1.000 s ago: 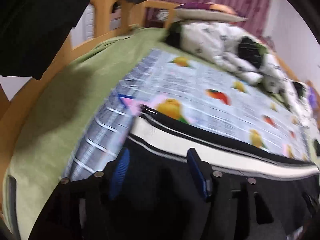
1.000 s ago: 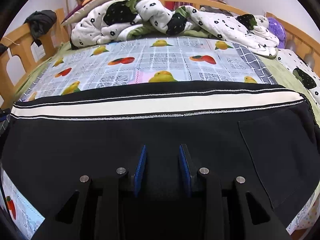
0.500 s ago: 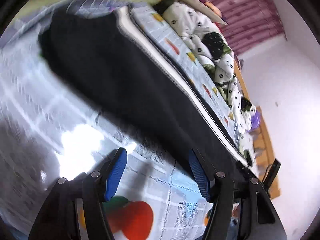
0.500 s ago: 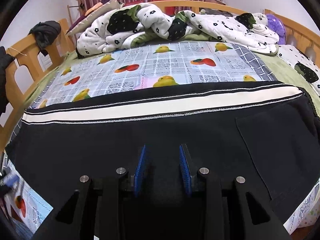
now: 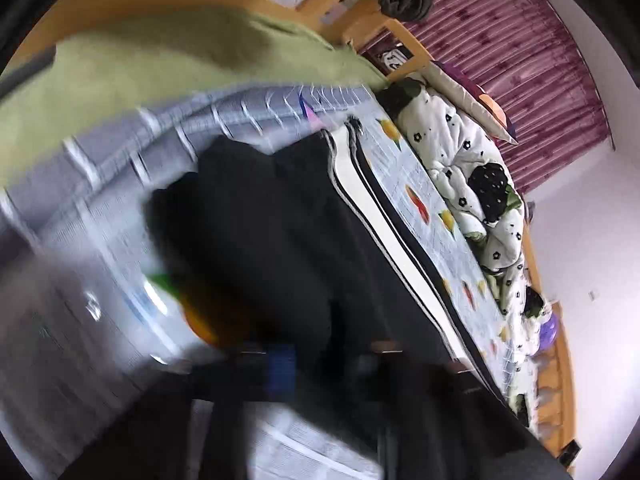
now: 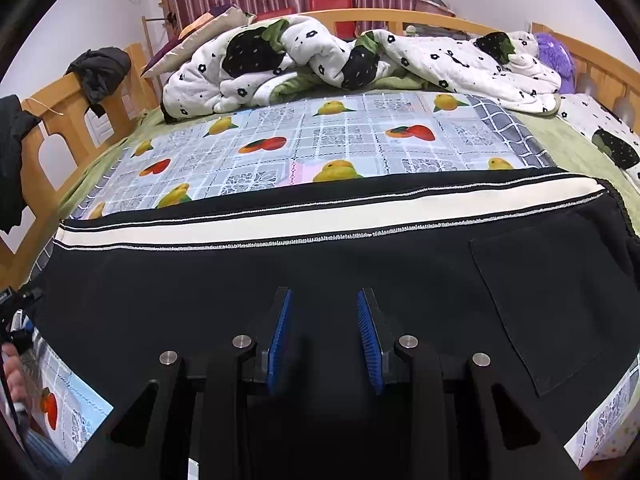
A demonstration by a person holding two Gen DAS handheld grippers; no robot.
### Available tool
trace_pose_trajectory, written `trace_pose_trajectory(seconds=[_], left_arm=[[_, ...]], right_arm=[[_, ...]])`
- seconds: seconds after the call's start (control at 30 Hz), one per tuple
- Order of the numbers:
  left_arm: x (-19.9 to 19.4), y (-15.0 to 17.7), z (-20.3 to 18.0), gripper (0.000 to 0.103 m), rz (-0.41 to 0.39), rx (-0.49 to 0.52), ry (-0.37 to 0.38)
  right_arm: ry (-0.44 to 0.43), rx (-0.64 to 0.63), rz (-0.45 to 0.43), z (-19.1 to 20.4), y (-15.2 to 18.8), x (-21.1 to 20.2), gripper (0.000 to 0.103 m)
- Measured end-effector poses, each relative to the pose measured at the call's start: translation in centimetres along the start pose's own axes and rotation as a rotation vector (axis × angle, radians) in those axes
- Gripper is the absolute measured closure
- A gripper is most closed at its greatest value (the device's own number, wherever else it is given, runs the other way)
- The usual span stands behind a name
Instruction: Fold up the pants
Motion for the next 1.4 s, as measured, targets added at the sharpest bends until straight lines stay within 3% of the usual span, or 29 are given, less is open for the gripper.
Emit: trace_pose_trajectory(seconds=[0.1,0.17,0.27,0.37,0.5,0.53,0.57,0.63,0.73,0.8,0.9,1.0,1.07,1.13,1.23,1.33,1.4], left_arm=[[-1.2,-0.3,0.1,0.093,-0.022,0.093,-0.071],[0.0,0.2,0.5,0.083,0.002,0.16,-0.194],[-0.5,0.1,1.1,0.078,0.005,0.154,-0.195],[-2.6,0.7,0.2,0.075,-0.012,0.206,-0.309],[-5.1,2.3,-3.6,0.075,-0.128,0.423,-0.397],[-5.2,2.3,-4.5,0.073,-0.155,0.47,-0.404],[-4.5,2.2,-5.5,0.063,-0.153,0.525,-0.421],[-2.3,1.1,-5.6,0.06,-0.107,0.524,-0.471],[0.0,0.6,-3.1,0.06,-0.019,0.446,-0.521],[0.1,0.7,-2.5,0.06,-0.026,0.405,-0.492],[-0.5,0.9,-4.1,0.06,-0.029,0.402,-0.509],[-1.3,2.5,-7.3,0.057,-0.054,0.439,-0.404],[-1.7,4.3,-9.5,0.047,-0.038,0.473,-0.299],[-0.8,6.2,-11.1,0.044,0.004,0.517,-0.257],[2.2,9.8,-11.6,0.044,0.112,0.582,-0.313],[2.6,11.7,-12.0,0.043,0.031,0.655,-0.396],[2.4,11.6,-12.3,0.043,0.033,0.63,-0.41]], right_arm=[[0.006,0.012,-0.003,-0.6,0.0,-0.2,0.07],[0.012,0.024,-0.001,-1.1,0.1,-0.3,0.07],[0.004,0.033,0.026,-1.6,0.6,0.1,0.07],[0.03,0.001,0.042,-1.5,1.0,0.4,0.07],[0.03,-0.012,0.046,-1.6,1.3,0.4,0.07],[0.026,-0.015,0.051,-1.5,1.4,0.5,0.07],[0.027,-0.019,0.054,-1.5,1.5,0.5,0.07],[0.029,-0.033,0.063,-1.3,1.8,0.6,0.07],[0.019,-0.05,0.092,-1.2,2.7,0.8,0.07],[0.009,-0.051,0.114,-1.5,3.5,0.7,0.068],[0.005,-0.065,0.184,-2.0,5.2,1.6,0.059],[0.016,-0.113,0.151,-1.8,5.5,0.7,0.059],[-0.004,-0.108,0.118,-2.3,5.1,-0.7,0.059],[-0.002,-0.062,0.042,-4.0,4.2,-3.1,0.059],[0.04,0.033,-0.042,-8.3,2.3,-6.3,0.051],[0.148,0.057,-0.088,-13.4,0.8,-8.7,0.044],[0.241,0.049,-0.101,-16.5,0.3,-9.5,0.031]])
Point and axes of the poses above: each gripper's, at about its wrist camera, not at the fingertips, and x roughly the way its jaws point, z to its left, y to its underside, the point moved 2 cm from there along x, roughly the way its jaws point, and after that the axes turned 1 degree about z, right-handed, at the moved point
